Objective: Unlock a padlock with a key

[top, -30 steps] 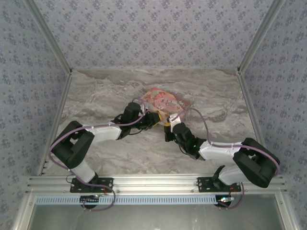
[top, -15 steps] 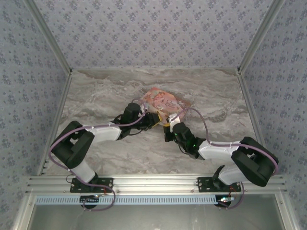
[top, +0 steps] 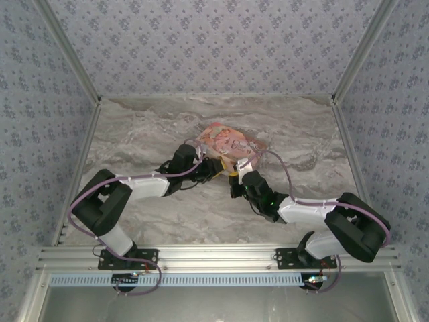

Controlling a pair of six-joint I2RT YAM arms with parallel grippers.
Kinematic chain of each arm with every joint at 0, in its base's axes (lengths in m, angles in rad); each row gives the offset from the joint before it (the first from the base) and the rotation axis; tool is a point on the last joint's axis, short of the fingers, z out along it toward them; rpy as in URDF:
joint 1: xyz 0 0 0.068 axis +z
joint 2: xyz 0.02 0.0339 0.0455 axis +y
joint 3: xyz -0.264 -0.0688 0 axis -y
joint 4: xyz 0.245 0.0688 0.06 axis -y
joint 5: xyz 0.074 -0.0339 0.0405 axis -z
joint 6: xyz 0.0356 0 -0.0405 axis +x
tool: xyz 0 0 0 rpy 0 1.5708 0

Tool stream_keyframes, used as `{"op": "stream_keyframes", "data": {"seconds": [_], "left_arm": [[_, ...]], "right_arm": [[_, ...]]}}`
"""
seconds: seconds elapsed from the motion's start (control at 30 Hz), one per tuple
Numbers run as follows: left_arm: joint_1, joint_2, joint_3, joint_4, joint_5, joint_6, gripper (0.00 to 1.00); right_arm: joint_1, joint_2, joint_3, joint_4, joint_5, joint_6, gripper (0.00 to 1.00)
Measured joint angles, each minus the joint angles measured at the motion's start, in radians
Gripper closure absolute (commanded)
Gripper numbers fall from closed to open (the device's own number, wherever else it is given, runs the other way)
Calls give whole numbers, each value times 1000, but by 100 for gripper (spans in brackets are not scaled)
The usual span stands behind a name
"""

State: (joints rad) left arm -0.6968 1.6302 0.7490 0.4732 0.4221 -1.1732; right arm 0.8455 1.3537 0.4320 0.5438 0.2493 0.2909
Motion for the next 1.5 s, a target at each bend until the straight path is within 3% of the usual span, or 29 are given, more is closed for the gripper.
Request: {"op": "stream_keyframes", "data": {"seconds": [0.33, 1.1, 1.5], "left_arm": [[0, 0, 0, 0, 0, -18, 77], [3, -7, 0, 48, -56, -49, 77], [3, 20, 5, 55, -42, -48, 77]], "right_arm": [[-13, 17, 8, 16, -23, 0, 100], [-116, 74, 89, 31, -208, -3, 100], [-113, 96, 34, 122, -222, 134, 100]]}}
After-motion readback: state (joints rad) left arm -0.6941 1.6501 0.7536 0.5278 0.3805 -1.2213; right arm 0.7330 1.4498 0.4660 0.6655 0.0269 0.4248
